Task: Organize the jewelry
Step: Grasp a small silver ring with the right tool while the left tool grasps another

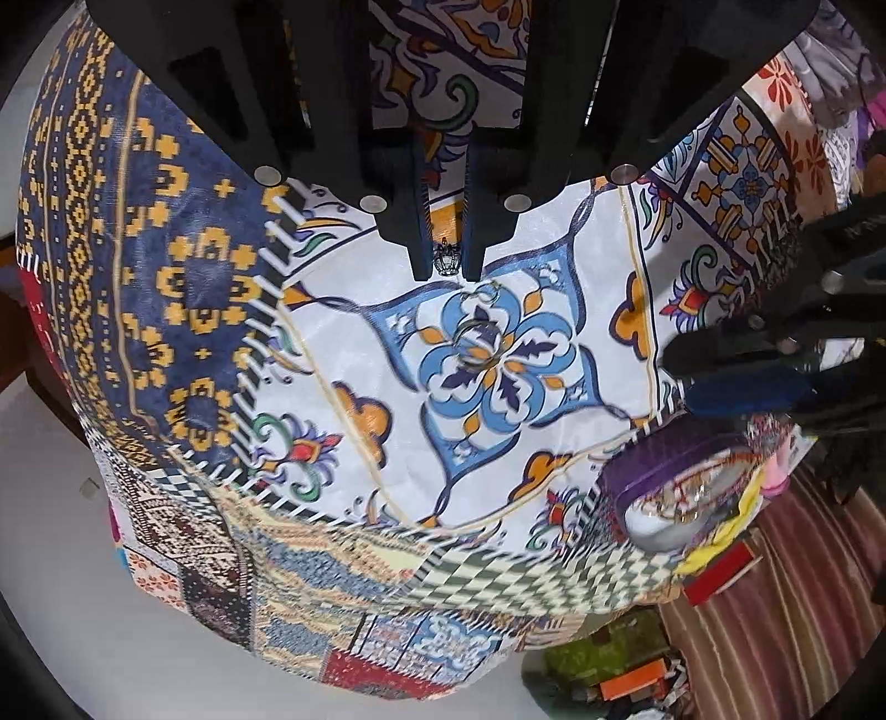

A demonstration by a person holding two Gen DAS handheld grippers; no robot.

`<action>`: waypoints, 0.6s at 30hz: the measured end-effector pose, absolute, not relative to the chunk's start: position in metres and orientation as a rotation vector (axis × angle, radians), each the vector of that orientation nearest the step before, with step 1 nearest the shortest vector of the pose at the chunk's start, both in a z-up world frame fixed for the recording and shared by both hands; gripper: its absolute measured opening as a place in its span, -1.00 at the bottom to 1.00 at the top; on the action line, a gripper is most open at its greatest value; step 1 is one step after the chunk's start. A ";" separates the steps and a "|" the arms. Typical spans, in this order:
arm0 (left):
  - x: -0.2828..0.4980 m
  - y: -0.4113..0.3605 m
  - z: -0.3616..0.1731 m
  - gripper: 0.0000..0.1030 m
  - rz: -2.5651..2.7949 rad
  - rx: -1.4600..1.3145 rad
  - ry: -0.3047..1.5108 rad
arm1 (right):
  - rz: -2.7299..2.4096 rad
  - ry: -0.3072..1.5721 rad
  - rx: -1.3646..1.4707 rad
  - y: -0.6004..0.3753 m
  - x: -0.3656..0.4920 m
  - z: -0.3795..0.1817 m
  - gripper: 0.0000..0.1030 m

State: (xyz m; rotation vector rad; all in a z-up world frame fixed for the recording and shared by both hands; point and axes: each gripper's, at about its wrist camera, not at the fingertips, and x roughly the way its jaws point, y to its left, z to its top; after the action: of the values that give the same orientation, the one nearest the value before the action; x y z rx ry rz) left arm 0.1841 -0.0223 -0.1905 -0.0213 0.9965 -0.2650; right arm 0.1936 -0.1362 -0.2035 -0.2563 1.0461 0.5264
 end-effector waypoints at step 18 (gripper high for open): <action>0.220 -0.075 -0.215 -0.38 -0.347 0.024 1.064 | 0.450 0.929 -0.130 -0.191 0.206 -0.163 -0.82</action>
State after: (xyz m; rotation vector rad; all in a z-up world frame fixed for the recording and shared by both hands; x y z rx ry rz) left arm 0.2201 -0.0754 -0.2153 0.0239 1.0638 -0.3470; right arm 0.2058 -0.1912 -0.1628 -0.1297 0.9295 0.4500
